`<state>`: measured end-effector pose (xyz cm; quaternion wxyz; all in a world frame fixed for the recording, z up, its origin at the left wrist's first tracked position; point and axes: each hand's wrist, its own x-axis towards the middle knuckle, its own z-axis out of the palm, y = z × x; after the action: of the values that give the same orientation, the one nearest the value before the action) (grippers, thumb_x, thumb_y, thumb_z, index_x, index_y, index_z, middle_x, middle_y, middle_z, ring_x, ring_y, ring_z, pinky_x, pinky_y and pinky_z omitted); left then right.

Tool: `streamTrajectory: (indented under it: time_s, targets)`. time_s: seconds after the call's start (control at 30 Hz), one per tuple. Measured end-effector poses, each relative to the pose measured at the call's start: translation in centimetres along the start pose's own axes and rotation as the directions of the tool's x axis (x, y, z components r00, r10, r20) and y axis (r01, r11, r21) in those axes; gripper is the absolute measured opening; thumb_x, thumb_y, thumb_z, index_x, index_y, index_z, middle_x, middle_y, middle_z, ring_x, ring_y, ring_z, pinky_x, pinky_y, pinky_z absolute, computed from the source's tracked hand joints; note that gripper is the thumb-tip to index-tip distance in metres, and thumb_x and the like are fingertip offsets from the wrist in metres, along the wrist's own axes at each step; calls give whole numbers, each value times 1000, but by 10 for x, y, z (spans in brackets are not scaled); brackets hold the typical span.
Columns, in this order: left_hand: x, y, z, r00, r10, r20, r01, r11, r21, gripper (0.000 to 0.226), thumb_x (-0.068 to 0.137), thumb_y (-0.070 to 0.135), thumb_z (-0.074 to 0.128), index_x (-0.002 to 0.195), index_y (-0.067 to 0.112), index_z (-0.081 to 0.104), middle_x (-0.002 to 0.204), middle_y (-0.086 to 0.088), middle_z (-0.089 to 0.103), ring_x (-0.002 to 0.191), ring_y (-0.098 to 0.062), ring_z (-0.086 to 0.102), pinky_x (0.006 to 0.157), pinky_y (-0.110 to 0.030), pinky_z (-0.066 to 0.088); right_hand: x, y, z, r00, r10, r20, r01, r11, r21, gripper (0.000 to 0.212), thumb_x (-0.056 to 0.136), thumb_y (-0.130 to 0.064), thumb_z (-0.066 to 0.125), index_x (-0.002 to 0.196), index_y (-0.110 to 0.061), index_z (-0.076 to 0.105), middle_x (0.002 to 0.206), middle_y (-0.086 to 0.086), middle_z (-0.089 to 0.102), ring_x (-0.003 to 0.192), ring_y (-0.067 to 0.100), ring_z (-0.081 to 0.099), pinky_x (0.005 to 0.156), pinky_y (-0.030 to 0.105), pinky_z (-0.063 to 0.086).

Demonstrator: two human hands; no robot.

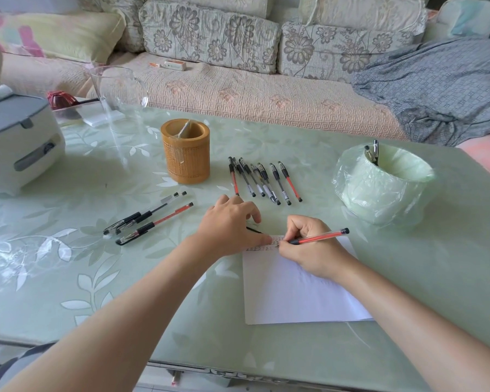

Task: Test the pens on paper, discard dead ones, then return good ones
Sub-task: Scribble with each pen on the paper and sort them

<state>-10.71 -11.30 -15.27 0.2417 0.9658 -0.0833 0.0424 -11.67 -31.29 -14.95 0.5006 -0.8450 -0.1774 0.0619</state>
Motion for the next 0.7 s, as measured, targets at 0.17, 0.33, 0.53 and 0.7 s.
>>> streamTrajectory:
  time_s: [0.17, 0.33, 0.53, 0.7]
  targets:
    - [1, -1, 0, 1000, 0, 6, 0, 1000, 8, 49, 64, 68, 71, 99, 36, 60, 101, 10, 51, 101, -14, 40, 91, -33, 43, 0, 0, 1, 1000, 0, 8, 0, 1000, 3, 27, 76, 2, 65, 63, -7, 43, 54, -8, 37, 51, 10, 30, 48, 22, 26]
    - [1, -1, 0, 1000, -2, 3, 2, 1000, 8, 48, 65, 67, 71, 100, 36, 60, 101, 10, 50, 101, -14, 39, 91, -33, 43, 0, 1, -1, 999, -4, 33, 3, 1000, 8, 22, 71, -4, 65, 63, -7, 45, 57, -4, 38, 55, 11, 32, 51, 25, 25]
    - [2, -1, 1, 1000, -2, 11, 2, 1000, 13, 48, 65, 68, 71, 99, 37, 60, 101, 11, 50, 100, -13, 39, 90, -32, 43, 1, 1, 0, 1000, -3, 17, 3, 1000, 7, 23, 73, -2, 64, 64, -7, 43, 58, -2, 37, 54, 12, 31, 51, 26, 24]
    - [1, -1, 0, 1000, -9, 11, 9, 1000, 10, 48, 65, 68, 71, 100, 37, 60, 102, 11, 51, 102, -13, 39, 90, -31, 42, 0, -1, 1, 1000, -6, 10, 6, 1000, -21, 23, 67, -10, 63, 64, -5, 41, 57, -5, 35, 53, 12, 29, 50, 25, 23]
